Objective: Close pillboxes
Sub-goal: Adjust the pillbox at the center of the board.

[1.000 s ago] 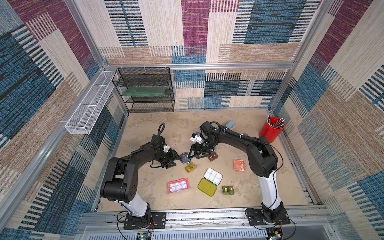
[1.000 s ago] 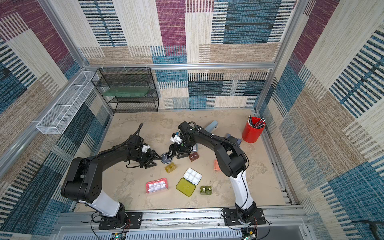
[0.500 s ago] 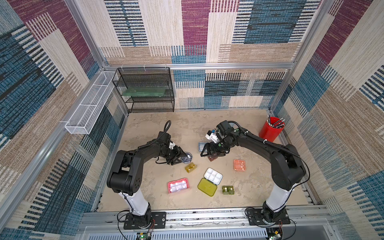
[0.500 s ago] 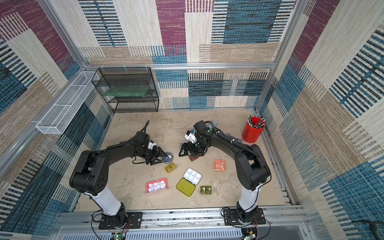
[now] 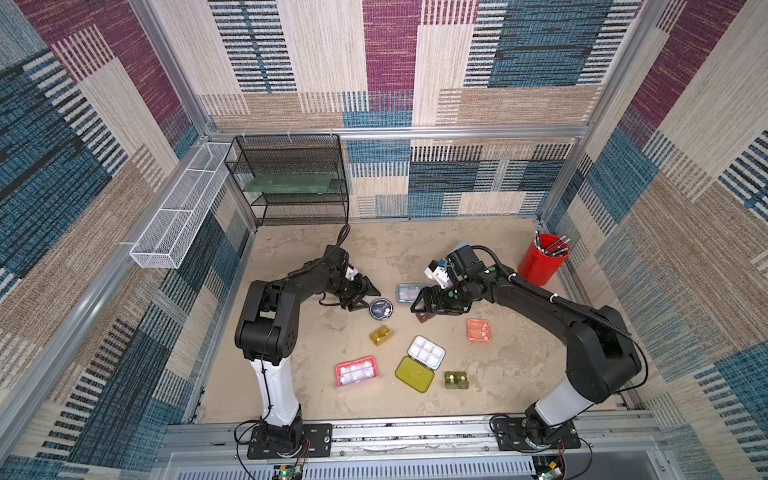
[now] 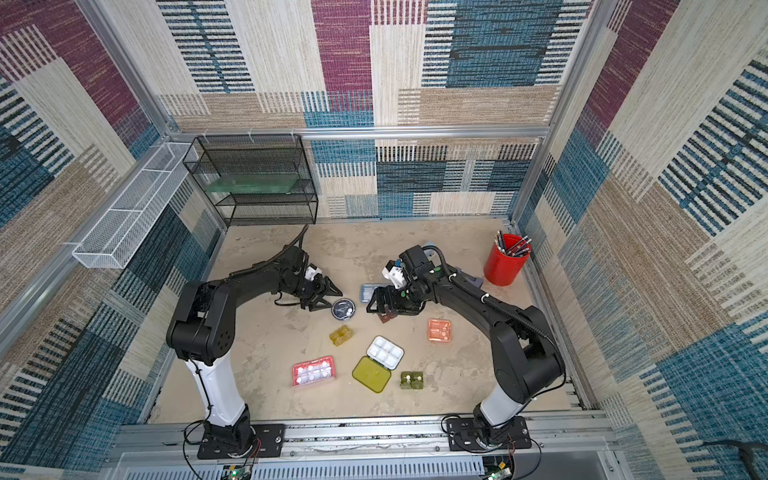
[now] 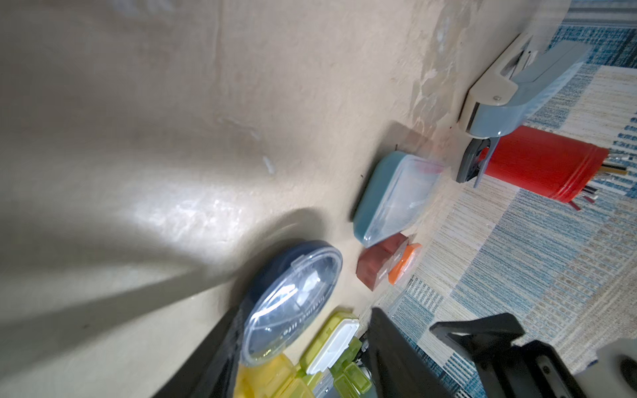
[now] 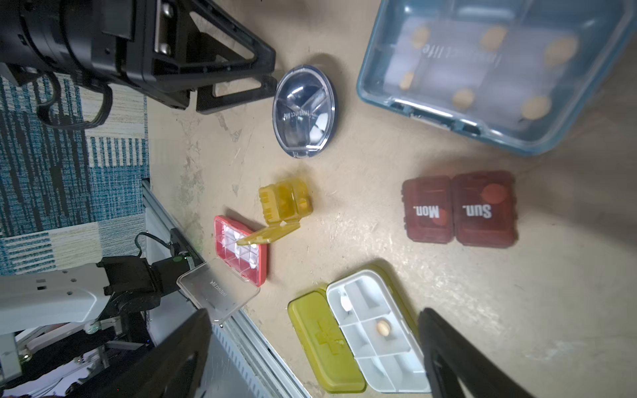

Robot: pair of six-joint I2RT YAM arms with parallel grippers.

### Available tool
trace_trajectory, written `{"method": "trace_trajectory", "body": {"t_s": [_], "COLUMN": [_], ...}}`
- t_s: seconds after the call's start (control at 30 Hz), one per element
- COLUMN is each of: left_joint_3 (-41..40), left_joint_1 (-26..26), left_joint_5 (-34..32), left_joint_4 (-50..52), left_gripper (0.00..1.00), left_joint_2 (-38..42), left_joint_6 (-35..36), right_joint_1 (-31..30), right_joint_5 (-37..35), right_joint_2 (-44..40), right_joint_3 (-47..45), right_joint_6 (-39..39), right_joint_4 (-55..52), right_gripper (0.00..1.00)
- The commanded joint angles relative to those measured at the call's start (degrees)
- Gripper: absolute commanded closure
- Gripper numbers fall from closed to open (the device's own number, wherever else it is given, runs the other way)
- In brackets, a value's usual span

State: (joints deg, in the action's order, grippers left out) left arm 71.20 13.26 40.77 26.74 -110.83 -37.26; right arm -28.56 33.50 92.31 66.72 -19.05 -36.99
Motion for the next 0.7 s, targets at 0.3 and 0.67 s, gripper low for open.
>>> {"method": "trace_trajectory", "body": {"t_s": [0.3,0.67], "left_joint_3": [-14.12,-26.52], "left_joint_1": [-1.22,-1.14], "left_joint_5": [0.75,1.60], "left_joint_4": [2.62,-2.65], "left_gripper": [0.37,0.38], "left_joint_2": [15.05,25.99], "left_joint_6": [5.07,1.66], "right_joint_1": [-3.40,-4.79], "right_joint_5": [-0.44,-0.77], "right_joint_2": [4.67,8.16], "right_joint_3": [5.32,6.18], "right_joint_6": [3.52,5.22], "right_joint_4": [-2.27,-3.50], "right_gripper": [0.05,0.00]}}
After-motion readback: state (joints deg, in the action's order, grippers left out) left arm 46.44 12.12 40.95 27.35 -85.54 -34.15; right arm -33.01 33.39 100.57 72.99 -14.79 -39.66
